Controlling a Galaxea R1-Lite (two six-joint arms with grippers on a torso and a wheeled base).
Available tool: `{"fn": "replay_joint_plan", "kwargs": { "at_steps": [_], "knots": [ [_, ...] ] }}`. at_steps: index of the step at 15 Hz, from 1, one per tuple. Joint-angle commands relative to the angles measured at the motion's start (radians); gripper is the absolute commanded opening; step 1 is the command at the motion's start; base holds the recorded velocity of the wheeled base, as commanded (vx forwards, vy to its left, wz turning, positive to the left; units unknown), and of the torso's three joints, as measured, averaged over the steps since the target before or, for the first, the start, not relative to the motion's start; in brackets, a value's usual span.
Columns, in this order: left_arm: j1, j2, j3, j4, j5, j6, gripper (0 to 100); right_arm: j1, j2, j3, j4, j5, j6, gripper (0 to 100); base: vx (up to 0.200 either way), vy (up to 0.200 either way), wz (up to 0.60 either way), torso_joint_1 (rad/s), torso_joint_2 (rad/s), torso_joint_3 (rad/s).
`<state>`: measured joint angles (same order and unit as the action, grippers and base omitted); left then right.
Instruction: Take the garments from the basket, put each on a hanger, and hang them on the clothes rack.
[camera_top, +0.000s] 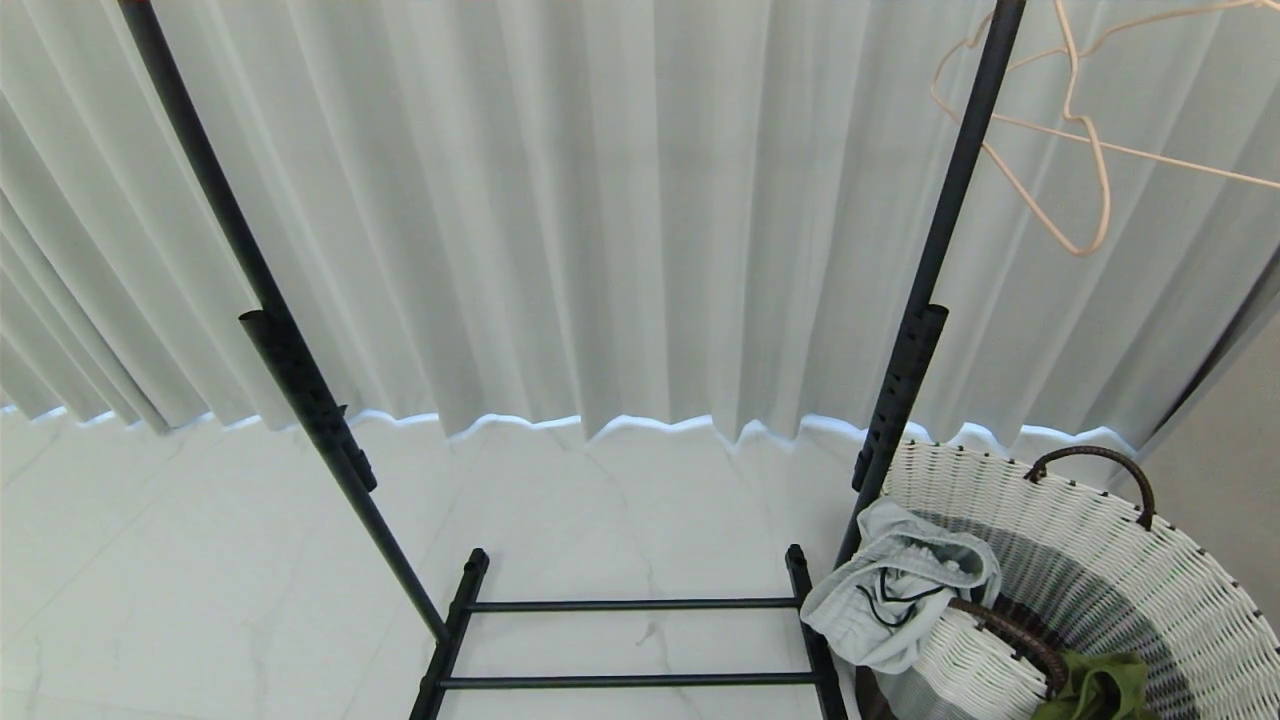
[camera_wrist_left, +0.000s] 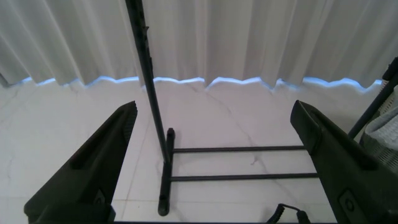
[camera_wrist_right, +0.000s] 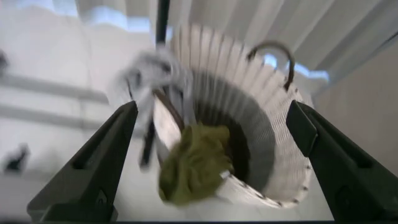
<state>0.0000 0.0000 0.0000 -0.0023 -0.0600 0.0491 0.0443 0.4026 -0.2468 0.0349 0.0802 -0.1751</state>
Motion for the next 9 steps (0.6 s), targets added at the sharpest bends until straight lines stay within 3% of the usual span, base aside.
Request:
{"fn": "replay_joint_plan", "kwargs": {
  "at_steps": [1, 3, 5, 9],
  "knots": [
    [0.0, 0.0, 0.0, -0.001, 0.0, 0.0, 100, -0.083, 0.575, -0.108, -0.012, 0.004, -0.234, 100, 0.0, 0.0, 0.0, 0.0, 0.0, 0.0],
    [0.0, 0.0, 0.0, -0.001, 0.0, 0.0, 100, -0.121, 0.762, -0.101, -0.046, 0.004, -0.379, 100, 0.0, 0.0, 0.0, 0.0, 0.0, 0.0],
    [0.0, 0.0, 0.0, -0.001, 0.0, 0.0, 100, -0.126, 0.92, -0.103, -0.121, 0.003, -0.468, 100, 0.0, 0.0, 0.0, 0.0, 0.0, 0.0],
    [0.0, 0.0, 0.0, -0.001, 0.0, 0.0, 100, -0.127, 1.107, -0.112, -0.239, -0.036, -0.515, 100, 0.0, 0.0, 0.0, 0.0, 0.0, 0.0]
  ]
}}
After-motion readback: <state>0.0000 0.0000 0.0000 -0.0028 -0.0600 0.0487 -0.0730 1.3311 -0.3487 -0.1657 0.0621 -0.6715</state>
